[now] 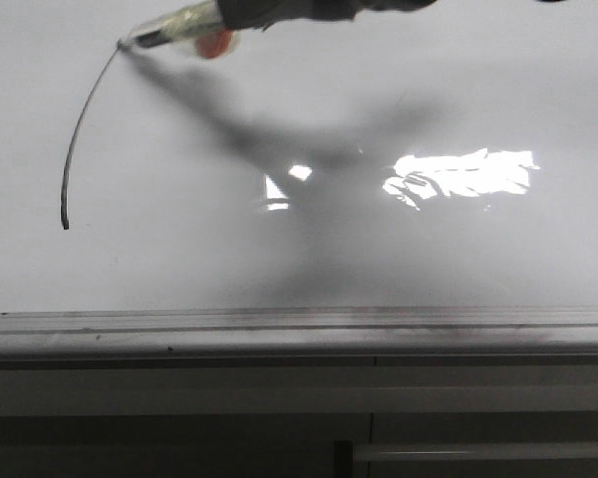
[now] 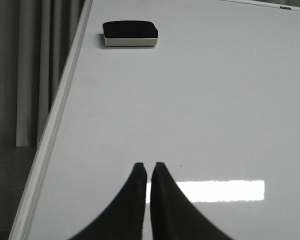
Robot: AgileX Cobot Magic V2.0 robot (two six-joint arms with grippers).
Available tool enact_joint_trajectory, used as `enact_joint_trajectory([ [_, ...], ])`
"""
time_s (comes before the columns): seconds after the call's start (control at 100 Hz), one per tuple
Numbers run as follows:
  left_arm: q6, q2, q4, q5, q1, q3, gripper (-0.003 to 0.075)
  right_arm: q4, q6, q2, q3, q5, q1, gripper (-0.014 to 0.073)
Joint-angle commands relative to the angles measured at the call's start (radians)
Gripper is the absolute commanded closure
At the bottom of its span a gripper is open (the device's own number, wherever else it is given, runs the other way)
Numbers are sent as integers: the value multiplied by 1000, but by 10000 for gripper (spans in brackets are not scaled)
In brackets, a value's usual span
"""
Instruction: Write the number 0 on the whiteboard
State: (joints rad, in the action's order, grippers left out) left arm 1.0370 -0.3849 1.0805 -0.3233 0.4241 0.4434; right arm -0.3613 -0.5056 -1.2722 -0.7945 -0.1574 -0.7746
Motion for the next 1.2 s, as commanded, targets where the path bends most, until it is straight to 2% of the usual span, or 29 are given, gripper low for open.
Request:
enact_joint_trajectory([
  [0.0, 2, -14, -14, -33, -4, 25, 740, 0, -27, 46, -35, -67, 56, 663],
  [0.06, 2, -14, -14, -33, -4, 25, 740, 0, -27, 83, -29, -5, 90, 663],
  [0.15, 2, -14, -14, -33, -4, 25, 740, 0, -27, 129, -19, 189, 140, 662],
  [0.24, 2, -14, -14, -33, -4, 25, 740, -9, -25, 153, 16, 314, 144, 662],
  [0.31, 2, -14, -14, -33, -4, 25, 740, -39, -25, 157, 61, 360, 124, 662],
  [0.43, 2, -14, -14, -32, -4, 25, 740, -75, -25, 145, 135, 308, 51, 662],
  [0.61, 2, -14, -14, -17, -6, 25, 740, -92, -25, 51, 144, 166, -87, 662],
  [0.75, 6, -14, -14, -3, -6, 25, 740, -93, -25, -40, 99, 119, -156, 662],
  [0.88, 24, -14, -32, 36, -6, 25, 739, -93, -25, -40, 49, 118, -192, 662],
  [0.93, 24, -9, -48, 107, -6, 25, 739, -93, -25, -9, 46, 141, -209, 662],
  [1.0, 24, -3, -133, 285, -6, 25, 740, -93, -25, 43, 46, 216, -215, 662],
  [1.1, 24, -3, -228, 554, -6, 25, 740, -93, -25, 110, 46, 364, -215, 662],
  [1.19, 24, -3, -280, 716, -6, 25, 739, -93, -25, 141, 46, 504, -215, 662],
])
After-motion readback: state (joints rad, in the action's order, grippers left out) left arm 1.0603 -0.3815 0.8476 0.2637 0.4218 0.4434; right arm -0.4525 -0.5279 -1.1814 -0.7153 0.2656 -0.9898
